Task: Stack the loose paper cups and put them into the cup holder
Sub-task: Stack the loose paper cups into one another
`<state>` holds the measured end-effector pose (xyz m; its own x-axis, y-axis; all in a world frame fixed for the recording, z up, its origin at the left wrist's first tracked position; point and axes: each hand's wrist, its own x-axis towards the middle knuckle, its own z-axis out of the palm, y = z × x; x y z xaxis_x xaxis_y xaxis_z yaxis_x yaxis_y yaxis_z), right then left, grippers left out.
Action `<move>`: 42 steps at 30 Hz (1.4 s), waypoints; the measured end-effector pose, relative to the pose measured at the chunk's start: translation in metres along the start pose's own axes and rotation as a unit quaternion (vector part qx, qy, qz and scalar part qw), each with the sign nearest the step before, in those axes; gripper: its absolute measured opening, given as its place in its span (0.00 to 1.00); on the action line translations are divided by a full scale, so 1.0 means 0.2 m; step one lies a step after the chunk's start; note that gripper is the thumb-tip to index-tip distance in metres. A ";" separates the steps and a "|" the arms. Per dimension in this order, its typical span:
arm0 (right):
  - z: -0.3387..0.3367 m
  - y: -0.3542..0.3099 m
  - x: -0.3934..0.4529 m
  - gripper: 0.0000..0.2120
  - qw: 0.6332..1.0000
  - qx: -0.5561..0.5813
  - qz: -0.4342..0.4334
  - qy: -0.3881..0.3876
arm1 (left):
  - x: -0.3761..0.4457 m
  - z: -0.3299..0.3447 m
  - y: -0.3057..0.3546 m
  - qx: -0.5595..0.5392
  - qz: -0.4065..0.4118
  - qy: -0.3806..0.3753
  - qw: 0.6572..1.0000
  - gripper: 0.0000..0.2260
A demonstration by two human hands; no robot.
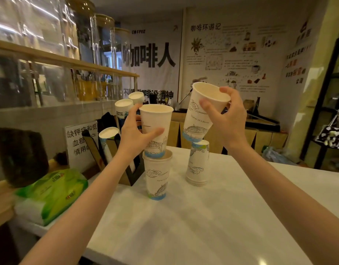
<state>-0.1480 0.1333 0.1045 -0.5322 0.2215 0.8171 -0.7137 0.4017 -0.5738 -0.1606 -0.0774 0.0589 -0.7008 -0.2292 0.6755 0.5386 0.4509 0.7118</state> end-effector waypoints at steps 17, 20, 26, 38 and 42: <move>0.30 0.10 -0.10 0.27 0.996 0.049 0.007 -0.077 | -0.27 0.10 -0.24 0.032 -0.128 -0.091 0.987 0.35; 0.37 0.16 -0.16 0.27 0.991 0.013 -0.013 -0.136 | -0.29 0.11 -0.23 -0.005 -0.133 -0.086 0.987 0.36; 0.43 0.24 -0.25 0.30 0.962 0.004 0.009 -0.272 | -0.33 0.13 -0.25 -0.023 -0.147 -0.086 0.985 0.39; 0.38 0.41 -0.36 0.38 0.928 -0.052 0.036 -0.368 | -0.41 0.19 -0.36 -0.003 -0.203 -0.170 0.964 0.42; 0.36 0.40 -0.32 0.35 0.924 -0.063 0.019 -0.376 | -0.39 0.18 -0.38 0.015 -0.218 -0.183 0.959 0.41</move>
<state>-0.2047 0.0872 0.0018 -0.7558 -0.4229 0.5000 -0.6543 0.5174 -0.5515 -0.1632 -0.0623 -0.0550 -0.9763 -0.0867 0.1983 0.1469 0.4071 0.9015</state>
